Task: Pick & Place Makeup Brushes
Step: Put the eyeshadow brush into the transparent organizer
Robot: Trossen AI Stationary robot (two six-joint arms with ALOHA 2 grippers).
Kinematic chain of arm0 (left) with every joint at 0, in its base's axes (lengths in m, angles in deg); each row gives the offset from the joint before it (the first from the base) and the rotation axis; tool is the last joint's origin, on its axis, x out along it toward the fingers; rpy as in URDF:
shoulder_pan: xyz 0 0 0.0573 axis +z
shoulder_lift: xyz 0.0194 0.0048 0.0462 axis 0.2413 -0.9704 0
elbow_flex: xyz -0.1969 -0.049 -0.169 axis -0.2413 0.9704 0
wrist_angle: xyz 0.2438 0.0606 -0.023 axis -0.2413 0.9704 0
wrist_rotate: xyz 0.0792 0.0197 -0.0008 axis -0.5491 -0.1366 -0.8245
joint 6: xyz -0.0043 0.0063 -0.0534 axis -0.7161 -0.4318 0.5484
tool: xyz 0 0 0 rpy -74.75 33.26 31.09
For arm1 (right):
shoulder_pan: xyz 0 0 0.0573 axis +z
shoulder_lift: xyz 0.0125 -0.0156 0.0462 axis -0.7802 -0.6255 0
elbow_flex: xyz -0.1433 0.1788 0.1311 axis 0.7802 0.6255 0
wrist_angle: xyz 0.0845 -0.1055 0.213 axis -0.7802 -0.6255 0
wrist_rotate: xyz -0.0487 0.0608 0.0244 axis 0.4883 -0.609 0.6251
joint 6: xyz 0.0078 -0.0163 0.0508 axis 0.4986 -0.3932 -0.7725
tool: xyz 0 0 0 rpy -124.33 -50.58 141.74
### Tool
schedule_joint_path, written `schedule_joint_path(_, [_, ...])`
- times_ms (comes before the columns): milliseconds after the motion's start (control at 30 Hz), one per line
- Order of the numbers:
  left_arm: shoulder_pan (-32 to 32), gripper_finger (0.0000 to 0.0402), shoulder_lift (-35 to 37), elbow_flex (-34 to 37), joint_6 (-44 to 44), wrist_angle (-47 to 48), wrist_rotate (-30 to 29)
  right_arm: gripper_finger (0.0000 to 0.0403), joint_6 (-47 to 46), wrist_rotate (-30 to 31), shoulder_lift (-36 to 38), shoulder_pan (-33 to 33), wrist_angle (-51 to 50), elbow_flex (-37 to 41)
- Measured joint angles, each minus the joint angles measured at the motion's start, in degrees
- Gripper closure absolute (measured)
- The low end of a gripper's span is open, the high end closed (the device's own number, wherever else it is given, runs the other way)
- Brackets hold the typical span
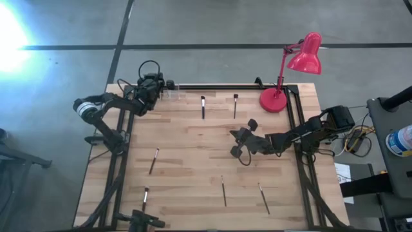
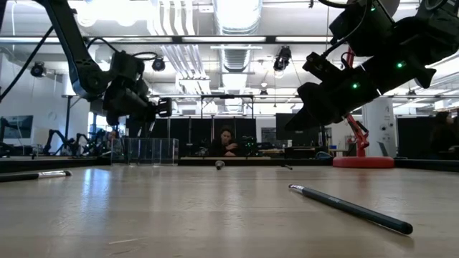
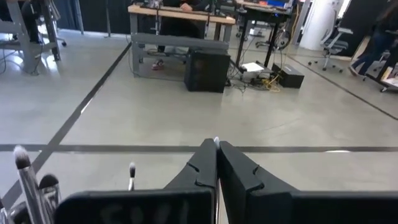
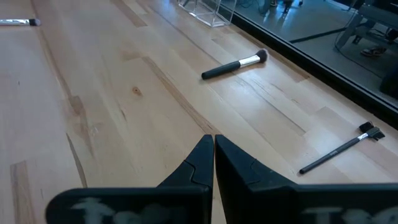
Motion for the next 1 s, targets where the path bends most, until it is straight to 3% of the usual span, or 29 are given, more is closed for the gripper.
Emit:
schedule_joint_path(367, [-0.02,0.037,0.6,0.0,0.93,4.05,0.16,0.0394,-0.01,-0.06,0.0,0.11,0.0,0.0])
schedule_joint_path(600, [-0.02,0.0369,5.28,0.0,1.57,10.46,0.5,0.0394,-0.02,-0.1,0.0,0.13,0.0,0.0])
schedule_joint_path(833, [-0.77,0.037,16.71,-0.02,0.68,22.92,14.56,0.0394,0.0,-0.19,0.0,0.13,0.0,0.0])
schedule_joint_path(1000, [-5.32,0.0389,26.19,-0.02,-2.06,40.04,18.44,0.0394,0.0,-0.19,0.0,0.13,0.02,0.0])
